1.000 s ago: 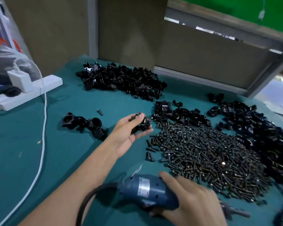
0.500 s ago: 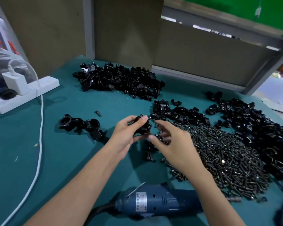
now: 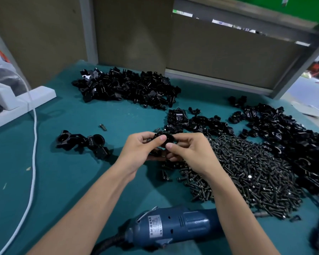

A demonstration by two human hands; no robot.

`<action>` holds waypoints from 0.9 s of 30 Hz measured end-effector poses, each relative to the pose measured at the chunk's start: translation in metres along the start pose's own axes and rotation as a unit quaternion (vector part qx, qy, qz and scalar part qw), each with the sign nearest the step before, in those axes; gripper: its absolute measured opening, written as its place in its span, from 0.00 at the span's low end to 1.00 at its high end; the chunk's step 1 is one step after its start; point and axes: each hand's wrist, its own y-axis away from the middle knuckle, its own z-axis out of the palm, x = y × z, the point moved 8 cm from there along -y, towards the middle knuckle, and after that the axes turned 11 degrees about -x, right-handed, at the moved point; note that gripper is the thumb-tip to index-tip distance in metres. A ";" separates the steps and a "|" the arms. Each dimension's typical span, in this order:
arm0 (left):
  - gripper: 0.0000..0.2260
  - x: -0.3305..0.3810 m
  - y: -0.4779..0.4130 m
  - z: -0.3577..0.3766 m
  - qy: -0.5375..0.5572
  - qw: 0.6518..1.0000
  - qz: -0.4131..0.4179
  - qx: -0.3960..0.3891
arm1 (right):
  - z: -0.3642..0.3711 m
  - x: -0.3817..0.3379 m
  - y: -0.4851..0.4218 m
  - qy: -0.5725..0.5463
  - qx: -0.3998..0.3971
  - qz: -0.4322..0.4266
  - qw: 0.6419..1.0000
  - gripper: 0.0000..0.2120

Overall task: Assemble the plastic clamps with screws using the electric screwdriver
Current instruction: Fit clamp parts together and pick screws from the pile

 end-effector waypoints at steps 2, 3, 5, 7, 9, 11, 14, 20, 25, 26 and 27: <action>0.08 0.001 0.000 0.000 -0.011 1.000 0.003 -0.001 | 0.000 -0.001 0.001 0.008 0.005 -0.003 1.000 0.12; 0.08 0.002 0.000 0.000 -0.019 1.000 0.006 0.000 | 0.000 -0.001 0.001 0.017 0.007 -0.005 1.000 0.12; 0.08 0.002 0.000 0.001 -0.025 1.000 0.011 0.000 | 0.000 0.002 0.000 0.025 0.015 -0.002 1.000 0.09; 0.10 0.002 0.000 0.003 -0.009 1.000 0.012 -0.004 | -0.002 0.005 0.000 0.016 0.023 0.011 1.000 0.05; 0.12 0.002 0.000 0.004 0.006 1.000 0.012 -0.005 | -0.004 0.007 0.001 0.012 0.032 0.020 0.999 0.11; 0.11 0.001 0.000 0.005 0.008 1.000 0.010 -0.004 | -0.005 0.005 0.002 0.022 0.034 0.017 0.999 0.12; 0.12 0.000 0.002 0.007 0.005 1.000 -0.007 -0.005 | -0.005 0.004 0.004 0.019 0.025 0.021 0.999 0.08; 0.22 -0.003 0.006 -0.005 -0.026 0.995 -0.087 0.050 | -0.011 0.011 0.011 -0.158 0.015 0.072 0.985 0.12; 0.07 0.003 0.006 -0.003 -0.054 0.996 -0.067 0.023 | -0.006 0.018 0.011 -0.214 -0.023 0.117 0.969 0.11; 0.07 0.004 0.006 0.002 -0.045 0.997 -0.064 -0.002 | -0.006 0.018 0.011 -0.230 -0.023 0.119 0.966 0.12; 0.08 0.005 0.006 0.007 -0.032 0.997 -0.062 -0.027 | -0.006 0.019 0.011 -0.244 -0.021 0.120 0.962 0.12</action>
